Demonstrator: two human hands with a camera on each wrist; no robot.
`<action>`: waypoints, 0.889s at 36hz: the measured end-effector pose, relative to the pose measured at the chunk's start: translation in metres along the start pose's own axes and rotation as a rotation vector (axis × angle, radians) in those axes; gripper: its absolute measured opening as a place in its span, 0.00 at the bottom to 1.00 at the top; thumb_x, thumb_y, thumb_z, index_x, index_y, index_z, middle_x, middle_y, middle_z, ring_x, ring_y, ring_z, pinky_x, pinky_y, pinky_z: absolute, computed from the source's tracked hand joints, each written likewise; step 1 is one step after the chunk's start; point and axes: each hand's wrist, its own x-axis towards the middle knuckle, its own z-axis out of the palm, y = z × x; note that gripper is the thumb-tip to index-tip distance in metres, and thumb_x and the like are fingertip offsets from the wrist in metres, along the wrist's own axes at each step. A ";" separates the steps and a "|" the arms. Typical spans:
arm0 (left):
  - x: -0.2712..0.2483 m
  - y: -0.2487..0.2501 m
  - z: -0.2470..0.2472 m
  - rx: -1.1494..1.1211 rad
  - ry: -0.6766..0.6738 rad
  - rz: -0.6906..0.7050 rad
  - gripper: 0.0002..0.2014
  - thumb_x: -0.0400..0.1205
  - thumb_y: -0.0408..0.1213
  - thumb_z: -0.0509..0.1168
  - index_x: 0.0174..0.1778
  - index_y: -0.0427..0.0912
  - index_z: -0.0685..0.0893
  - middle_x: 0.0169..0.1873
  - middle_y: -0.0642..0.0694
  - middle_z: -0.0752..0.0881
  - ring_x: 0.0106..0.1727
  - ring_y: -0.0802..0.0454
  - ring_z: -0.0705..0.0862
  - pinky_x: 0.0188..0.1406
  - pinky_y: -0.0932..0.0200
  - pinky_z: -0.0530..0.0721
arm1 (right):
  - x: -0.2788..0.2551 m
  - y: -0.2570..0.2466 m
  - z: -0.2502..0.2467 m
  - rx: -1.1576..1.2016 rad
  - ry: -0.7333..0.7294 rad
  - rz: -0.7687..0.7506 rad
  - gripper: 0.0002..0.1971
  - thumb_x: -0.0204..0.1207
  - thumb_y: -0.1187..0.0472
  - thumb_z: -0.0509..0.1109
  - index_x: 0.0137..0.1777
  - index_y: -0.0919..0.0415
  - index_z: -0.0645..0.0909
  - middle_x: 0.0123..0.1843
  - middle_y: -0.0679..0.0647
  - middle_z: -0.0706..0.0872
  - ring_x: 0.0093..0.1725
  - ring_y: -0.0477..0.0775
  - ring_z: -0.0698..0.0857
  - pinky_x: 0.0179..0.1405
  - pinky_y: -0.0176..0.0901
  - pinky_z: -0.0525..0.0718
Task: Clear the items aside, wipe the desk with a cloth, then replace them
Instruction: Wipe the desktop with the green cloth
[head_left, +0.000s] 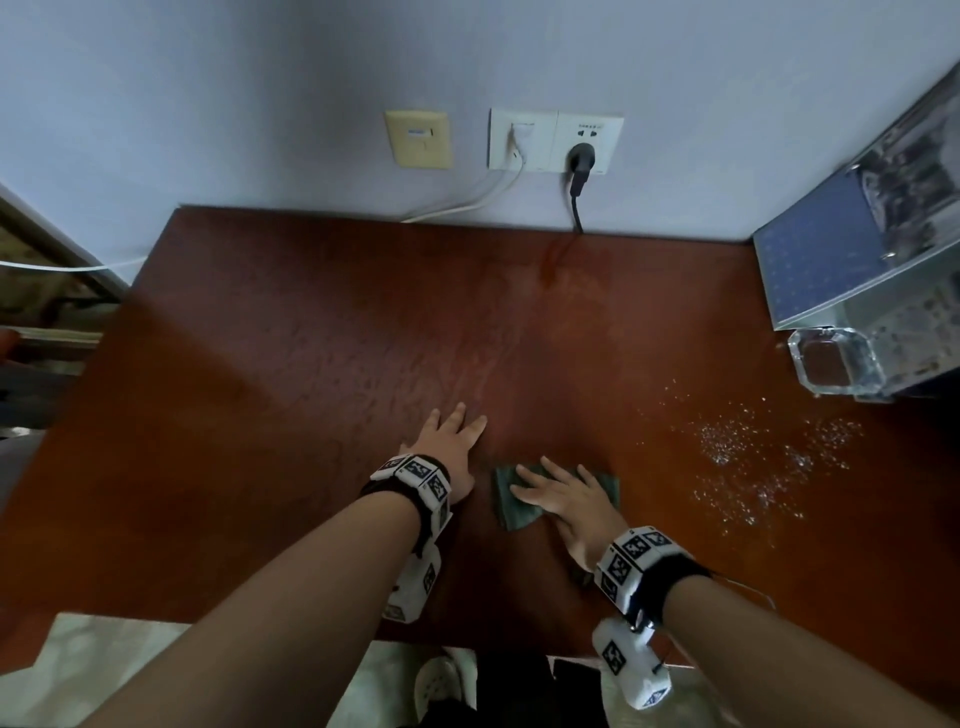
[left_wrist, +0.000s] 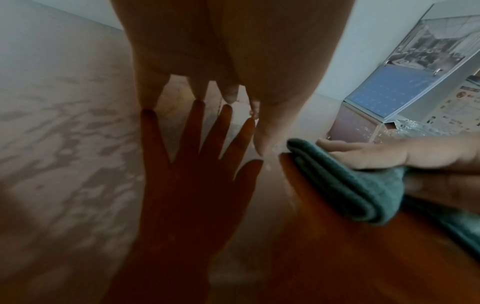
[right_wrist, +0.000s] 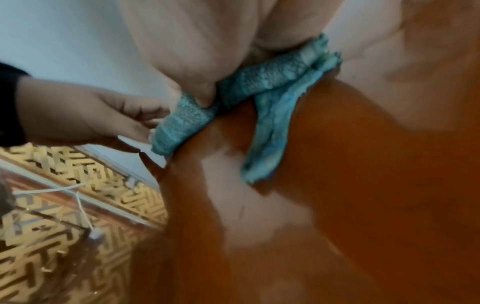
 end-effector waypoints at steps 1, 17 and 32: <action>-0.003 -0.002 0.003 0.004 0.002 0.005 0.42 0.85 0.40 0.64 0.87 0.64 0.43 0.86 0.57 0.35 0.87 0.44 0.36 0.80 0.26 0.58 | -0.003 -0.003 -0.004 0.045 -0.021 -0.003 0.31 0.81 0.72 0.59 0.80 0.46 0.63 0.81 0.35 0.53 0.78 0.37 0.41 0.81 0.51 0.35; -0.013 -0.005 0.031 -0.045 0.096 -0.020 0.41 0.85 0.53 0.63 0.87 0.62 0.42 0.86 0.58 0.34 0.86 0.46 0.32 0.78 0.19 0.49 | 0.049 0.027 -0.050 0.308 0.481 0.335 0.25 0.84 0.72 0.53 0.76 0.51 0.72 0.81 0.45 0.67 0.83 0.55 0.58 0.83 0.55 0.51; -0.018 -0.006 0.028 0.001 0.049 0.007 0.44 0.83 0.55 0.65 0.86 0.64 0.41 0.85 0.58 0.31 0.86 0.44 0.31 0.78 0.19 0.48 | 0.014 0.004 0.012 -0.211 0.117 0.161 0.32 0.85 0.46 0.53 0.83 0.37 0.40 0.82 0.34 0.35 0.84 0.51 0.37 0.81 0.57 0.39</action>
